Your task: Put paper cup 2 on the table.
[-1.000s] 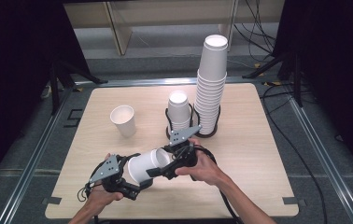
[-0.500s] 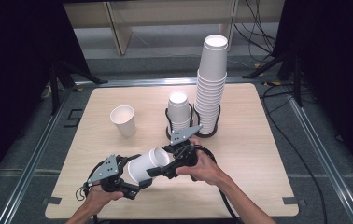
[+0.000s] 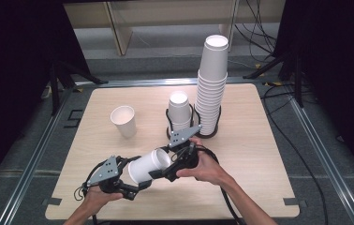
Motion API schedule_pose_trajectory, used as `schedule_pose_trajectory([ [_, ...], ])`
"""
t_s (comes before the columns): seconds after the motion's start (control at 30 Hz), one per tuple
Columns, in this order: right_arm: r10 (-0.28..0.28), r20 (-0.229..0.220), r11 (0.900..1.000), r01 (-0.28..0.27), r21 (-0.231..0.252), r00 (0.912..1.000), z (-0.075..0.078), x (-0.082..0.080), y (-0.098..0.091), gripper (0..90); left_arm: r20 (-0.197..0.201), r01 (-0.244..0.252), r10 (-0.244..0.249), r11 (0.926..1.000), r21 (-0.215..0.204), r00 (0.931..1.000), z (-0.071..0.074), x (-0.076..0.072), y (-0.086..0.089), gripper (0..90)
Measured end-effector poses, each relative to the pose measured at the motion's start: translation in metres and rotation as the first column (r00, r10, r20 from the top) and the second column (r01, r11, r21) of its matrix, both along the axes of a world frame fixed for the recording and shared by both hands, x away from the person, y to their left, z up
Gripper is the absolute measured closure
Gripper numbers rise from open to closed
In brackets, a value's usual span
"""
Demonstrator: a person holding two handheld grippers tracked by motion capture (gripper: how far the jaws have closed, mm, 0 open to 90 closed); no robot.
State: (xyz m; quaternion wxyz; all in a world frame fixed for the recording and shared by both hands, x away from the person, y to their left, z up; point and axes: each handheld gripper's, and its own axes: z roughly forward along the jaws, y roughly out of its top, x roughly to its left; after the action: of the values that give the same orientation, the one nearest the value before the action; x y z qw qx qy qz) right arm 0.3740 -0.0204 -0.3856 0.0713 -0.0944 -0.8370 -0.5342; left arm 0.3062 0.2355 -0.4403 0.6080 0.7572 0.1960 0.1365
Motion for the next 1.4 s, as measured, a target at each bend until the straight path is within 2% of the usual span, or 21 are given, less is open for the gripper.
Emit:
schedule_pose_trajectory([
  [0.03, -0.004, -0.003, 1.0000, 0.004, -0.002, 1.0000, 0.002, 0.001, -0.001, 15.3, 0.003, 0.008, -0.008, 0.9999, -0.012, 1.0000, -0.001, 0.001, -0.001, 13.0],
  [0.1, -0.010, 0.010, 0.9999, 0.010, -0.008, 0.9999, 0.005, 0.001, -0.005, 15.4, 0.000, 0.004, -0.004, 0.9995, 0.033, 1.0000, 0.000, 0.000, 0.000, 12.9],
  [0.13, -0.008, 0.028, 0.9998, 0.008, -0.019, 0.9996, 0.008, 0.000, -0.006, 15.4, 0.003, 0.012, -0.013, 0.9996, 0.027, 0.9999, -0.001, 0.001, -0.001, 12.9],
  [0.17, -0.005, 0.044, 0.9994, 0.007, -0.034, 0.9990, 0.010, -0.001, -0.007, 15.4, 0.005, 0.008, -0.008, 0.9970, 0.078, 1.0000, 0.000, 0.000, -0.001, 12.9],
  [0.2, 0.000, 0.060, 0.9988, 0.003, -0.049, 0.9982, 0.014, -0.003, -0.008, 15.5, 0.005, 0.011, -0.011, 0.9974, 0.071, 0.9999, -0.001, 0.000, -0.002, 12.9],
  [0.23, -0.010, 0.055, 0.9967, 0.015, -0.080, 0.9984, 0.017, -0.006, -0.009, 15.6, 0.000, 0.012, -0.012, 0.9943, 0.106, 0.9999, 0.000, 0.000, -0.002, 12.9],
  [0.27, 0.004, 0.140, 0.9912, 0.015, -0.132, 0.9901, 0.021, -0.008, -0.008, 15.7, 0.006, 0.013, -0.013, 0.9926, 0.120, 0.9999, -0.001, 0.000, -0.003, 12.9],
  [0.3, 0.004, 0.140, 0.9912, 0.015, -0.132, 0.9901, 0.021, -0.008, -0.008, 15.7, 0.009, 0.008, -0.009, 0.9886, 0.151, 0.9999, -0.001, 0.000, -0.003, 12.9],
  [0.33, 0.019, 0.160, 0.9870, 0.007, -0.161, 0.9870, 0.023, -0.010, -0.007, 15.6, 0.004, 0.014, -0.015, 0.9891, 0.146, 0.9999, -0.002, 0.000, -0.004, 12.9],
  [0.5, 0.073, 0.219, 0.9585, -0.008, -0.285, 0.9730, 0.027, -0.018, -0.001, 15.8, -0.001, 0.017, -0.017, 0.9760, 0.217, 0.9999, -0.002, -0.001, -0.005, 12.9],
  [0.53, 0.085, 0.225, 0.9529, -0.013, -0.303, 0.9706, 0.027, -0.018, 0.001, 15.8, -0.002, 0.021, -0.021, 0.9780, 0.208, 0.9998, -0.003, -0.001, -0.007, 12.9],
  [0.63, 0.105, 0.239, 0.9236, -0.006, -0.383, 0.9653, 0.025, -0.020, 0.007, 16.4, -0.007, 0.027, -0.026, 0.9709, 0.238, 0.9996, -0.002, -0.002, -0.008, 12.9],
  [0.67, 0.140, 0.258, 0.9160, -0.026, -0.400, 0.9560, 0.024, -0.019, 0.010, 16.4, -0.005, 0.033, -0.032, 0.9678, 0.250, 0.9995, -0.002, -0.003, -0.008, 12.9],
  [0.7, 0.142, 0.250, 0.9084, -0.026, -0.417, 0.9577, 0.023, -0.020, 0.012, 16.5, -0.005, 0.042, -0.042, 0.9671, 0.251, 0.9991, -0.002, -0.002, -0.009, 12.9],
  [0.73, 0.171, 0.257, 0.9026, -0.047, -0.428, 0.9512, 0.022, -0.020, 0.016, 16.9, -0.004, 0.041, -0.042, 0.9655, 0.257, 0.9991, -0.002, -0.003, -0.009, 12.9],
  [0.83, 0.187, 0.242, 0.8836, -0.055, -0.465, 0.9520, 0.020, -0.022, 0.021, 17.6, 0.000, 0.056, -0.058, 0.9637, 0.261, 0.9983, -0.002, -0.003, -0.010, 12.9],
  [0.87, 0.209, 0.250, 0.8799, -0.071, -0.470, 0.9453, 0.018, -0.021, 0.023, 17.6, 0.001, 0.050, -0.052, 0.9646, 0.259, 0.9986, -0.002, -0.004, -0.011, 12.9],
  [0.97, 0.223, 0.238, 0.8695, -0.083, -0.487, 0.9452, 0.016, -0.021, 0.027, 17.6, -0.002, 0.052, -0.053, 0.9659, 0.254, 0.9986, -0.001, -0.005, -0.010, 12.9],
  [1.2, 0.240, 0.220, 0.8657, -0.106, -0.489, 0.9454, 0.010, -0.021, 0.030, 19.0, 0.003, 0.063, -0.065, 0.9702, 0.234, 0.9979, -0.001, -0.005, -0.011, 12.8],
  [1.3, 0.246, 0.210, 0.8646, -0.116, -0.489, 0.9463, 0.007, -0.020, 0.030, 19.4, 0.004, 0.070, -0.073, 0.9681, 0.241, 0.9973, 0.001, -0.005, -0.009, 12.8],
  [1.4, 0.256, 0.198, 0.8692, -0.135, -0.476, 0.9462, 0.004, -0.017, 0.029, 20.7, 0.004, 0.072, -0.076, 0.9679, 0.241, 0.9971, 0.000, -0.005, -0.009, 12.8],
])
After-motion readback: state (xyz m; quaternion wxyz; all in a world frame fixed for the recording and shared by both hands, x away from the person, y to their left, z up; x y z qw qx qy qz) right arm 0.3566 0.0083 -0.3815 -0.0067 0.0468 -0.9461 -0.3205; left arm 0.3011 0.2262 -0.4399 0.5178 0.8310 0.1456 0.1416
